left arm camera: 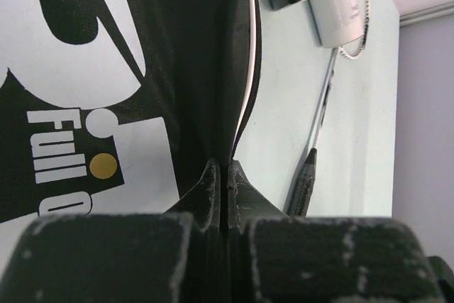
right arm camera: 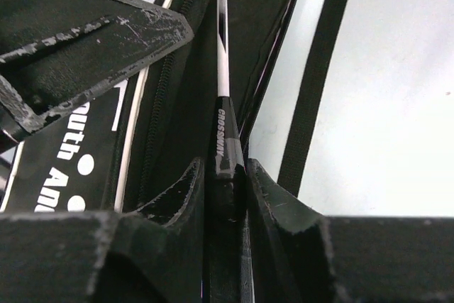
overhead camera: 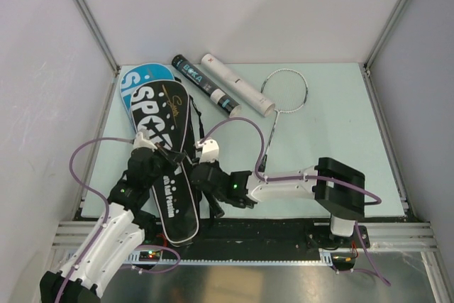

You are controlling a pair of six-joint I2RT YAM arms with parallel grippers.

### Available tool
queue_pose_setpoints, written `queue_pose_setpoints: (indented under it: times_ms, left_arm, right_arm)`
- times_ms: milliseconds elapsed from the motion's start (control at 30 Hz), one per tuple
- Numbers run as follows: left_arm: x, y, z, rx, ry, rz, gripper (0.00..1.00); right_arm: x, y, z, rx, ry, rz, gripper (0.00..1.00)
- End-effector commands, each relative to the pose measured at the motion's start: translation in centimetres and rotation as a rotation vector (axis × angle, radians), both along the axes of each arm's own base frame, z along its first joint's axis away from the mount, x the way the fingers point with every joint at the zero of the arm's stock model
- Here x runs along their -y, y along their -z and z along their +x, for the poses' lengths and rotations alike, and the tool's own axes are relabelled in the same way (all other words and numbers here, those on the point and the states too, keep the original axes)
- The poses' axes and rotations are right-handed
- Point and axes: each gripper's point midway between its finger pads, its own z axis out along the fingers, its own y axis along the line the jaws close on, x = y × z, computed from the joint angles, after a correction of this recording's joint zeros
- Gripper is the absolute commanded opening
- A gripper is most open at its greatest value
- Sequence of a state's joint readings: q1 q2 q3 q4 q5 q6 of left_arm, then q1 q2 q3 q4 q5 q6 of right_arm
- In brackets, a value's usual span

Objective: Pack up the badminton gear
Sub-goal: Place the racket in the racket bag.

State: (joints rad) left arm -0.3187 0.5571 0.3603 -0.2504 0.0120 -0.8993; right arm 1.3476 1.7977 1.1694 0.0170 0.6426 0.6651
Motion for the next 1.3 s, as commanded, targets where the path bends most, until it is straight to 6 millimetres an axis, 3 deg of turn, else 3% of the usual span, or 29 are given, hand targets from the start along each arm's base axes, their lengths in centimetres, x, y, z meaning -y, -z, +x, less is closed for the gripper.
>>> queue_pose_setpoints:
  times_ms: [0, 67, 233, 433, 600, 867, 1033, 1267]
  left_arm:
    - [-0.1, 0.8, 0.0, -0.002, -0.013, 0.000, 0.00]
    - [-0.4, 1.3, 0.1, -0.011, -0.030, 0.014, 0.00]
    - [-0.7, 2.2, 0.2, -0.035, -0.042, 0.032, 0.00]
    - [-0.9, 2.8, 0.2, -0.047, -0.049, 0.045, 0.00]
    - [-0.9, 3.4, 0.0, -0.063, -0.052, 0.045, 0.00]
    - [-1.1, 3.6, -0.1, -0.059, -0.057, 0.047, 0.00]
    - [-1.1, 4.0, -0.1, -0.067, -0.055, 0.049, 0.00]
    - [-0.7, 4.0, -0.4, -0.071, -0.048, 0.019, 0.00]
  right_arm:
    - [-2.9, -2.5, -1.1, -0.115, -0.133, 0.134, 0.34]
    - [-2.4, -1.5, -2.1, -0.177, -0.202, 0.099, 0.43]
    - [-0.6, -0.8, -3.2, -0.283, -0.321, 0.116, 0.50]
    - [1.7, 0.6, -2.9, -0.339, -0.400, 0.118, 0.53]
    - [3.1, 4.1, -2.5, -0.390, -0.442, 0.022, 0.53]
    - [3.5, 6.7, -3.8, -0.440, -0.552, -0.034, 0.52]
    - [3.9, 8.6, -4.3, -0.489, -0.523, -0.072, 0.44]
    - [1.4, 7.3, -3.8, -0.519, -0.444, 0.074, 0.08]
